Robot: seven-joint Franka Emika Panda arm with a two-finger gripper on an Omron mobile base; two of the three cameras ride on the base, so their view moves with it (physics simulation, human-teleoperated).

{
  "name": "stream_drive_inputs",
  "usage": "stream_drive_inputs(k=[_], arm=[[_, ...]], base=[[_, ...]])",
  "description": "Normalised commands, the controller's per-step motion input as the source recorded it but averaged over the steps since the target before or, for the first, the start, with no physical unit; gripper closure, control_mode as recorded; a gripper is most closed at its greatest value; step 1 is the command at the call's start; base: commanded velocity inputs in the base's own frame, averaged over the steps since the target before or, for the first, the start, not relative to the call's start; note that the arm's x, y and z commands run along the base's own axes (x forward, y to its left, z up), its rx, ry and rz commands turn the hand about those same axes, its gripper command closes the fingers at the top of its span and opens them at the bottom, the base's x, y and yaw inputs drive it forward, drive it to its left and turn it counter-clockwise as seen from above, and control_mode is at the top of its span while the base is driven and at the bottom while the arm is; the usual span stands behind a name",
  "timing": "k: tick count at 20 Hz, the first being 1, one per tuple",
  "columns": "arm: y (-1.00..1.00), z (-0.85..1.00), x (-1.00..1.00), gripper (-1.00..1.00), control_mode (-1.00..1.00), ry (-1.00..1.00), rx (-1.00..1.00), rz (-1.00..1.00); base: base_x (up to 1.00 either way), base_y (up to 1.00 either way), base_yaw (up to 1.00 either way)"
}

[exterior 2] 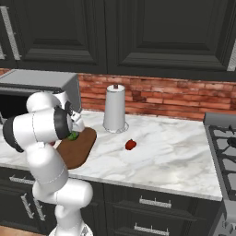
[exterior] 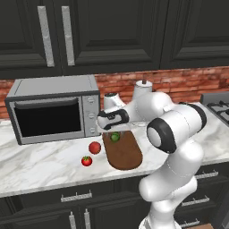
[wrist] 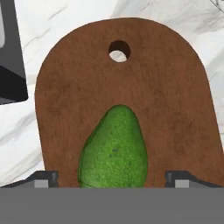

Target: Place the avocado, onion, tomato, and bell pepper on the cutting board.

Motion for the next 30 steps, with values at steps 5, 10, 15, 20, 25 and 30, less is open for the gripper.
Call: stream_drive_inputs(k=[5, 10, 15, 20, 25, 30], arm=[[-0.07, 0.32, -0.07, -1.00, -1.00, -0.02, 0.00, 0.00], [-0.34, 0.20, -0.10, -1.00, -1.00, 0.00, 0.00, 0.00], [-0.50, 0.14, -0.11, -1.00, -1.00, -0.01, 0.01, -0.01], [-0.49, 0.10, -0.11, -1.00, -1.00, -0.02, 0.02, -0.03], [-0.55, 0.02, -0.04, -1.00, -1.00, 0.00, 0.01, -0.05], [-0.56, 0.01, -0.01, -1.00, -1.00, 0.00, 0.01, -0.05]], base=[[0.00, 0.00, 0.00], [0.00, 0.00, 0.00], [0.00, 0.00, 0.00], [0.00, 0.00, 0.00], [0.00, 0.00, 0.00], [0.00, 0.00, 0.00]])
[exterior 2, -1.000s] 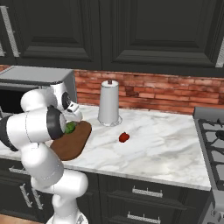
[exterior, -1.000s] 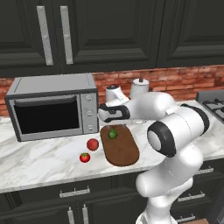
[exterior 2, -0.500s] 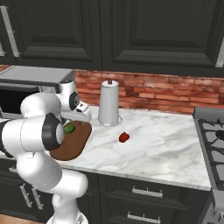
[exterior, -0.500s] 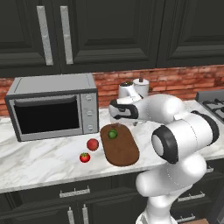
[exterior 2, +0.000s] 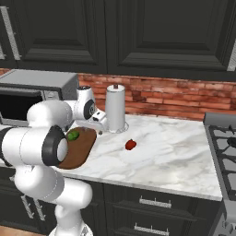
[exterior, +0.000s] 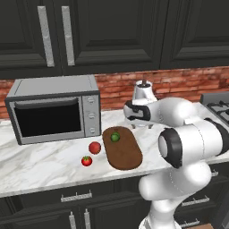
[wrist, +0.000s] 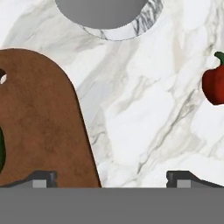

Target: Place the avocado, onion, tomato, and bell pepper on the cutting board.

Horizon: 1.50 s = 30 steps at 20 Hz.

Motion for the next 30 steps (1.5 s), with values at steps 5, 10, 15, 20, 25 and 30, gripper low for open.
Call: stream_drive_inputs(k=[5, 10, 15, 20, 25, 30], arm=[[-0.54, 0.00, 0.00, -1.00, -1.00, 0.00, 0.00, -0.02], [-0.61, 0.00, 0.00, -1.00, -1.00, 0.00, 0.00, -0.02], [-0.55, 0.00, 0.00, -1.00, -1.00, 0.00, 0.00, -0.04], [-0.42, 0.00, 0.01, -1.00, -1.00, 0.00, 0.00, -0.02], [-0.19, -0.03, 0.03, -1.00, -1.00, 0.00, 0.00, 0.00], [-0.17, -0.10, 0.13, -1.00, -1.00, 0.00, 0.00, 0.00]], base=[[0.00, 0.00, 0.00], [0.00, 0.00, 0.00], [0.00, 0.00, 0.00], [0.00, 0.00, 0.00], [0.00, 0.00, 0.00], [0.00, 0.00, 0.00]])
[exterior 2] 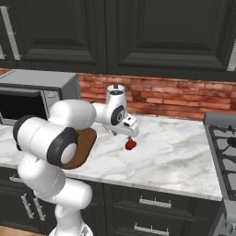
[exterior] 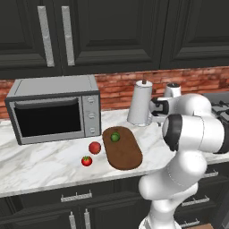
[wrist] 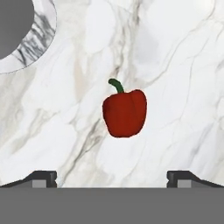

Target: Place the avocado, onion, tomato, and bell pepper on the cutting board.

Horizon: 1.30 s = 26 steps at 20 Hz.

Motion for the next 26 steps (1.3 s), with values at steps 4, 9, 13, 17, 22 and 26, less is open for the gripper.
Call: stream_drive_inputs(k=[4, 9, 13, 17, 22, 26], arm=[[-0.26, -0.13, 0.11, -1.00, -1.00, 0.00, 0.00, 0.00], [-0.17, -0.18, 0.12, -1.00, -1.00, 0.01, 0.00, 0.00], [0.00, -0.25, 0.28, -1.00, -1.00, 0.04, 0.00, 0.00], [0.00, -0.23, 0.31, -1.00, -1.00, 0.03, 0.00, 0.00], [-0.18, -0.16, 0.06, -1.00, -1.00, 0.01, 0.00, 0.00], [-0.21, -0.19, 0.00, -1.00, -1.00, 0.02, 0.00, 0.00]], base=[[0.00, 0.00, 0.00], [0.00, 0.00, 0.00], [0.00, 0.00, 0.00], [0.00, 0.00, 0.00], [0.00, 0.00, 0.00], [0.00, 0.00, 0.00]])
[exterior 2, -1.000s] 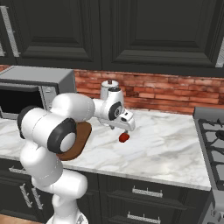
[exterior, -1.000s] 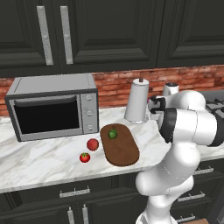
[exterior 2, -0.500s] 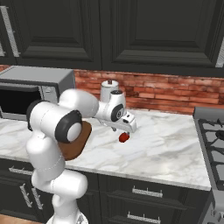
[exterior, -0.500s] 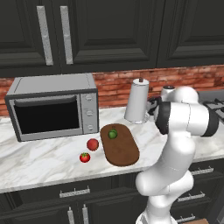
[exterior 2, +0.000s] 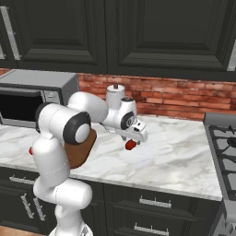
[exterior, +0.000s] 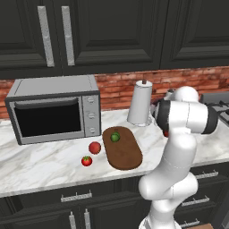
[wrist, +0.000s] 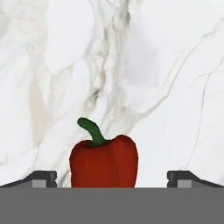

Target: Place the avocado, onion, tomato, and bell pepper on the cutting board.

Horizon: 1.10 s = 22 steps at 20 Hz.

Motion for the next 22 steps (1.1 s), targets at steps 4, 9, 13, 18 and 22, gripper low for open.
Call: stream_drive_inputs(k=[4, 9, 13, 18, 22], arm=[[0.00, -0.23, -0.01, -1.00, -1.00, 0.04, 0.00, -0.01], [0.13, -0.15, 0.00, -1.00, -1.00, 0.01, 0.00, 0.00], [0.02, -0.04, 0.00, -1.00, -1.00, 0.00, 0.00, 0.00], [-0.01, -0.13, -0.15, -1.00, -1.00, 0.00, 0.01, 0.00], [0.14, -0.20, 0.00, 1.00, -1.00, 0.01, 0.00, 0.00]], base=[[0.00, 0.00, 0.00], [0.00, 0.00, 0.00], [0.00, 0.00, 0.00], [0.00, 0.00, 0.00], [0.00, 0.00, 0.00]])
